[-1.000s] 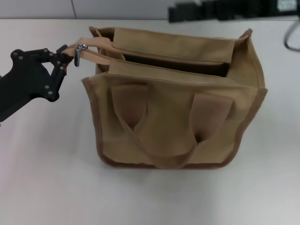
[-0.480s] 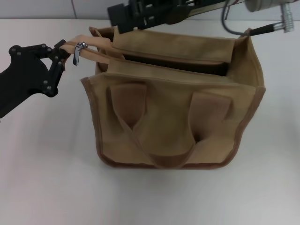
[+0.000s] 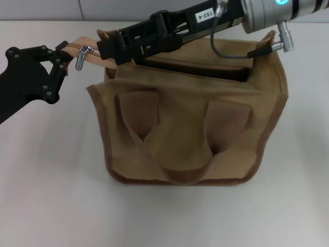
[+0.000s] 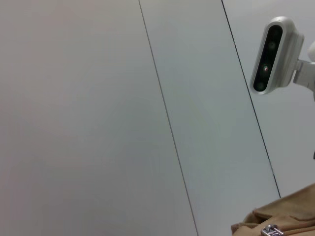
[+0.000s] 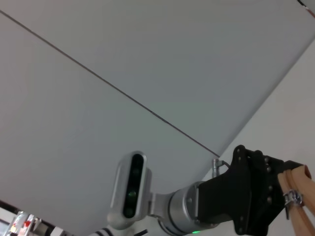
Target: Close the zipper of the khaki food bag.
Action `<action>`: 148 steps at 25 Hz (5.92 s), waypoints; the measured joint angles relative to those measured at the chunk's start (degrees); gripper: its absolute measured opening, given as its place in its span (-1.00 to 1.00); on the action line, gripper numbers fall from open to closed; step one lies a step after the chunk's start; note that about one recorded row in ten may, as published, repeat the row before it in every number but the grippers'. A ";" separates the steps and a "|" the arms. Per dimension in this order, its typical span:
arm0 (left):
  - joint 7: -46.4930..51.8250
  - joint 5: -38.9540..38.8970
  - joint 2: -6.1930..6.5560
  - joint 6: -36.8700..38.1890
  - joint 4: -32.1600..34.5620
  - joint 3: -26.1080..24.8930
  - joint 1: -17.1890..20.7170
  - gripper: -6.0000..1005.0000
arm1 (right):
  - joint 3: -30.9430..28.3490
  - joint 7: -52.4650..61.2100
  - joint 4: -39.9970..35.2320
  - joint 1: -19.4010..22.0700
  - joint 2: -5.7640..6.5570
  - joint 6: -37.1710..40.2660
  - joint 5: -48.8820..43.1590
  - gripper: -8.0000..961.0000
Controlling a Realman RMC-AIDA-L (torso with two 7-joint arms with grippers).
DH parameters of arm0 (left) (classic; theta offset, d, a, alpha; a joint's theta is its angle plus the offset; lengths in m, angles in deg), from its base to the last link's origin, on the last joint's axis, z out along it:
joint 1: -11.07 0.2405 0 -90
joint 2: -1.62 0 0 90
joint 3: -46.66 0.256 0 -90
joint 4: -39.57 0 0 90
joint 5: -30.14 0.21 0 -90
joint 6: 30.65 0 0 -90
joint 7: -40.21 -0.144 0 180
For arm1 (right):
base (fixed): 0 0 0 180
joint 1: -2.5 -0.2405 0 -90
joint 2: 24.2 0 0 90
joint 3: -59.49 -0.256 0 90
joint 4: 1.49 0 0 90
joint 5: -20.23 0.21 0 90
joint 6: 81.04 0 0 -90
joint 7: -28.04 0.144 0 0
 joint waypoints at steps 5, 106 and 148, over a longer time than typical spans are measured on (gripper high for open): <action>1.41 0.17 -0.14 0.12 0.96 0.34 -0.06 -0.96 | 2.17 1.01 0.01 -0.29 -0.90 -2.96 -0.32 0.45; 15.98 -3.11 -0.47 6.58 6.57 3.73 -3.47 -0.96 | 8.13 -3.60 -0.26 1.34 -2.43 -9.73 6.81 0.44; 15.97 -4.77 -0.54 6.08 5.66 3.59 -2.83 -0.96 | 9.65 -3.21 -0.18 1.81 -2.25 -11.59 6.84 -0.97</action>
